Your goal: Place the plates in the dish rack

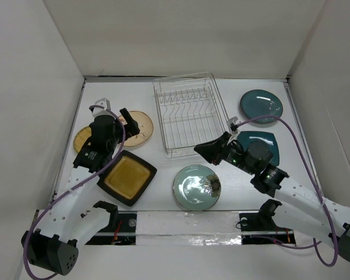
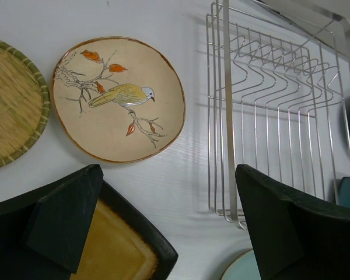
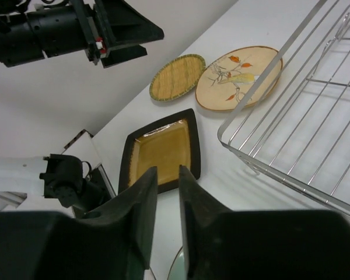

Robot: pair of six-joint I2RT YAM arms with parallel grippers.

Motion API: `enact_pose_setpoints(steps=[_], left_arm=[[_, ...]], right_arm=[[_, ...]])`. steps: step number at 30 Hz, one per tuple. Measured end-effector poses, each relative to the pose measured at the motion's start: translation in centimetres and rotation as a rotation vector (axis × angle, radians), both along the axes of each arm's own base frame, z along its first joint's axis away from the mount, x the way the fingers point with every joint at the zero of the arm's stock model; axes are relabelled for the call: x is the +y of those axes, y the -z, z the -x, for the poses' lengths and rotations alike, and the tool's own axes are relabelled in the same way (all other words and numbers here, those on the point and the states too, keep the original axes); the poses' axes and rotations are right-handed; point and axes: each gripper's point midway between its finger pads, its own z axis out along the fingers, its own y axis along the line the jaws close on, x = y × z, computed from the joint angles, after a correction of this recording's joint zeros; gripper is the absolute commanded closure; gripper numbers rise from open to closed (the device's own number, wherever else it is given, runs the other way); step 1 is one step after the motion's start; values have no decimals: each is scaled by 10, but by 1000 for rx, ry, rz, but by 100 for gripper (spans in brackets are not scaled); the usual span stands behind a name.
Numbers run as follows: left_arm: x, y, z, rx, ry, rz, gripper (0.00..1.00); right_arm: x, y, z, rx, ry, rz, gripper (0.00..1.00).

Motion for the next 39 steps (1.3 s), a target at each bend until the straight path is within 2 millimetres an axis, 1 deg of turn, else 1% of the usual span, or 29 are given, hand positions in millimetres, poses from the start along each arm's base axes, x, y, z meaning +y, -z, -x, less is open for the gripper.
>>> enact_pose_setpoints(steps=[1,3,6,7,9,10,11,12,13,17,18,19,21,22,23,24,25,27,28,29,31,33,36,37,39], left_arm=[[0,-3,0,-10,-5,15,1],[-1,-7,1,-27,-18,43,1],[3,-14,2,-70,-53,75,18],[6,-14,3,-88,-67,80,37],[15,-14,7,-119,-112,93,57],[21,-13,9,-129,-139,92,83],[28,-13,11,-137,-174,101,98],[38,-12,12,-142,-219,101,100],[49,-11,14,-141,-267,97,100],[92,-7,20,-135,-450,101,100],[104,-6,23,-135,-495,104,100],[115,-3,26,-133,-535,106,97],[136,9,31,-105,-613,105,89],[149,17,34,-84,-657,103,81],[161,27,37,-56,-696,105,74],[170,37,38,-29,-723,110,68],[183,50,40,8,-755,128,59],[200,76,46,79,-794,167,46],[207,92,50,118,-812,191,28],[209,108,56,164,-819,209,20],[203,127,64,216,-808,248,14],[195,132,62,234,-776,282,14],[191,133,48,211,-746,338,18],[191,136,43,203,-744,358,20],[189,149,39,206,-747,397,22]], right_arm=[[1,3,1,0,3,6,66],[1,7,0,1,16,16,65],[-2,11,-1,1,38,22,66],[-4,11,0,-3,43,20,72],[-6,8,1,-14,50,12,83],[-7,5,3,-20,51,5,89],[-8,1,4,-27,53,-3,93],[-9,-1,4,-32,55,-9,96],[-10,-3,5,-36,56,-14,100],[-10,-6,8,-41,52,-21,99],[-11,-6,8,-41,52,-19,97],[-11,-5,9,-39,51,-16,88],[-12,-4,10,-36,51,-9,76],[-13,-4,11,-37,52,-7,65],[-14,-4,11,-38,55,-6,61],[-15,-5,11,-42,59,-5,59],[-17,-6,12,-46,61,-8,56],[-19,-9,13,-55,66,-13,55],[-20,-10,13,-58,69,-15,54],[-21,-11,13,-59,70,-17,54],[-21,-11,13,-59,72,-16,54],[-21,-10,14,-56,72,-12,54],[-21,-9,14,-53,72,-9,54],[-21,-8,14,-52,72,-8,54],[-21,-8,14,-52,72,-7,54]])
